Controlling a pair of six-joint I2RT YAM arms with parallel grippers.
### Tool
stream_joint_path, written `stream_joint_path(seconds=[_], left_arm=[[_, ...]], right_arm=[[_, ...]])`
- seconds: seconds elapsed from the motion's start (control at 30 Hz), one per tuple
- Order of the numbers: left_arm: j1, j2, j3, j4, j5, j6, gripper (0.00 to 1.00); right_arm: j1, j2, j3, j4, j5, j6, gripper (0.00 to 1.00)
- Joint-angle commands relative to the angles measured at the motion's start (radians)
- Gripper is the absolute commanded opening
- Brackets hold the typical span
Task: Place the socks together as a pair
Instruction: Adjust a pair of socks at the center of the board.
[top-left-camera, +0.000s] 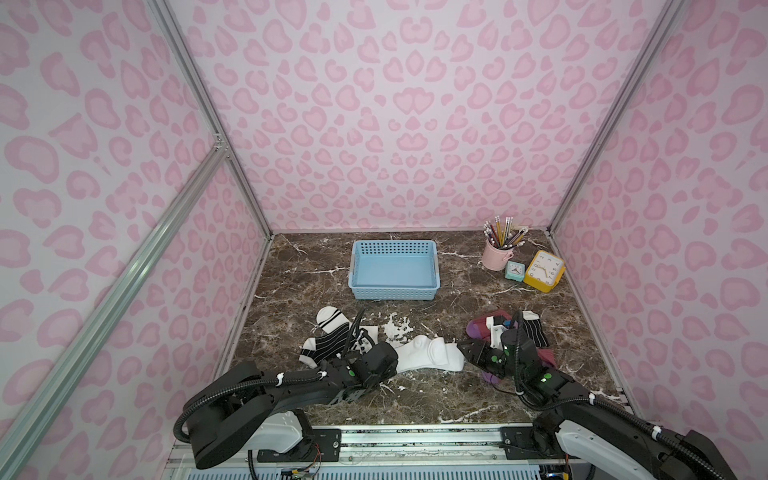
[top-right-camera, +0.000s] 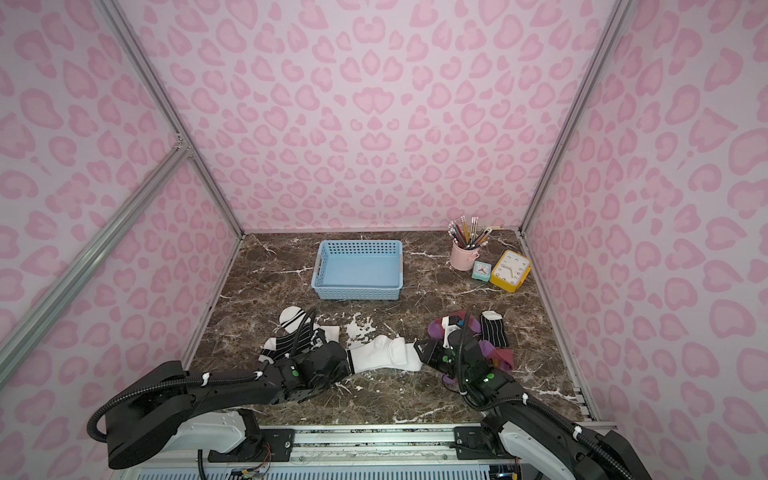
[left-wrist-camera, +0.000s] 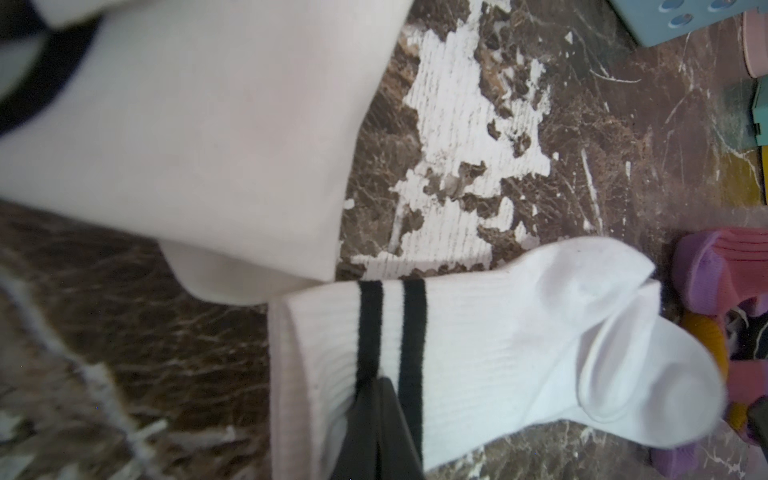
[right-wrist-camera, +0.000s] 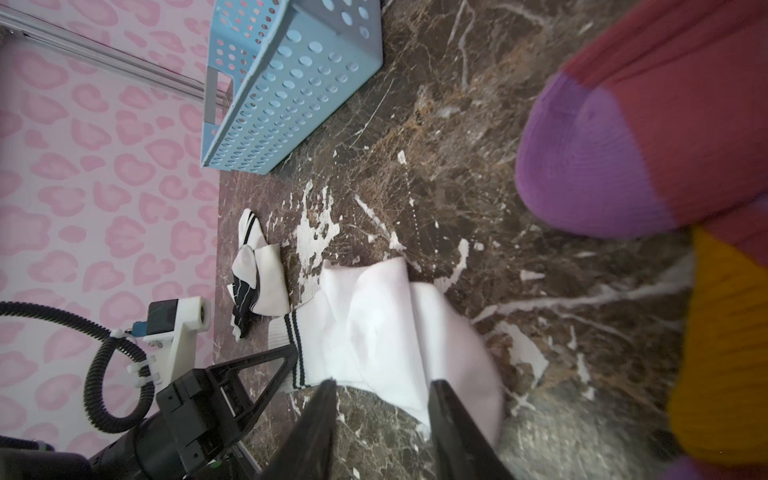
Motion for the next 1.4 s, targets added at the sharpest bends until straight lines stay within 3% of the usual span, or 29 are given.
stream_joint_path(seconds=[0.0, 0.17, 0.27, 0.37, 0.57, 0.87, 1.03, 1.23, 1.37], left_arm=[[0.002, 0.019, 0.001, -0.176, -0.011, 0.001, 0.03], [0.002, 0.006, 0.000, -0.177, -0.009, 0.006, 0.03], [0.002, -0.005, 0.004, -0.186, -0.011, 0.005, 0.03], [0.003, -0.016, 0.009, -0.188, -0.012, 0.008, 0.03], [0.002, -0.013, 0.012, -0.187, -0.008, 0.008, 0.03], [0.001, 0.000, 0.020, -0.178, -0.004, 0.010, 0.03], [0.001, -0.005, 0.014, -0.178, -0.003, 0.007, 0.03], [0.001, -0.017, 0.010, -0.177, -0.004, 0.010, 0.03], [0.001, -0.028, 0.009, -0.183, -0.007, 0.007, 0.03]], right_arm=[[-0.003, 0.022, 0.050, -0.161, 0.123, -0.065, 0.41], [0.022, 0.045, 0.182, -0.336, 0.241, -0.153, 0.42], [0.164, 0.087, 0.265, -0.350, 0.337, -0.154, 0.43], [0.313, 0.222, 0.360, -0.370, 0.444, -0.124, 0.43], [0.367, 0.458, 0.461, -0.306, 0.383, -0.109, 0.41], [0.396, 0.626, 0.520, -0.221, 0.339, -0.113, 0.39], [0.403, 0.686, 0.537, -0.248, 0.370, -0.097, 0.29], [0.423, 0.642, 0.536, -0.309, 0.424, -0.071, 0.01], [0.422, 0.553, 0.479, -0.335, 0.449, -0.007, 0.00]])
